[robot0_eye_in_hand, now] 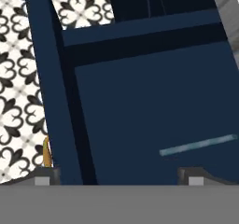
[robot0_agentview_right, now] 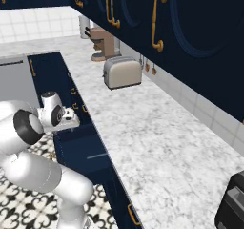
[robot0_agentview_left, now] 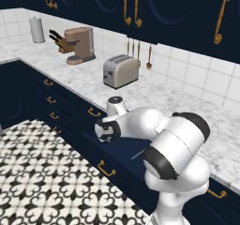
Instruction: Take a straw from the drawer in front and place it inside the glass cup on the dining counter.
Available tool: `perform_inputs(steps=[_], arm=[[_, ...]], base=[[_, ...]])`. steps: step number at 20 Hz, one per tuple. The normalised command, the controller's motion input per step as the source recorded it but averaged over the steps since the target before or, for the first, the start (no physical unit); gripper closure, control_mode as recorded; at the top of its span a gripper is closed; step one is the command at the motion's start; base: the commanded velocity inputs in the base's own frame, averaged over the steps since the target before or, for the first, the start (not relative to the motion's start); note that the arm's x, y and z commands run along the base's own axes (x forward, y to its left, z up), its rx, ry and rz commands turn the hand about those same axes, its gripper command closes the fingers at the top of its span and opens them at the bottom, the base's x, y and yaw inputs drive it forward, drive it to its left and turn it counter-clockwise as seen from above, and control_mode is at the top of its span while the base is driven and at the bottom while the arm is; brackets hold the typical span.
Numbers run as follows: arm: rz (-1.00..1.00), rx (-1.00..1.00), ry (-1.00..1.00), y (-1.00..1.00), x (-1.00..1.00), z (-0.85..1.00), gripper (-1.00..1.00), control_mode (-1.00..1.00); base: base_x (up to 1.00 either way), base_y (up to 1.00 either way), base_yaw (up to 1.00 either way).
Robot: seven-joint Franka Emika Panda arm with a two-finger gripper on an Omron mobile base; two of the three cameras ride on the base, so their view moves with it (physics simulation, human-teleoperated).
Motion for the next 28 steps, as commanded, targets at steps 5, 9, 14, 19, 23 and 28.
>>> perform_inputs(steps=[5,9,14,19,23,28], arm=[[-0.07,-0.04,0.06,-0.24,0.0,-0.58,-1.0,-1.0],[-0.04,0.0,0.06,-0.2,0.0,-0.52,-1.0,-1.0],[0.0,0.0,0.05,0.05,-0.17,-0.35,-1.0,-1.0],[0.0,0.0,0.05,0.44,-0.38,-0.27,-1.0,-1.0],[0.0,0.01,0.06,0.77,-0.51,-0.1,-1.0,-1.0],[0.0,0.09,0.08,0.98,-0.61,0.08,-1.0,-1.0]], base=[[0.0,0.0,0.0],[0.0,0.0,0.0],[0.0,0.0,0.0],[0.0,0.0,0.0],[0.0,0.0,0.0],[0.0,0.0,0.0]])
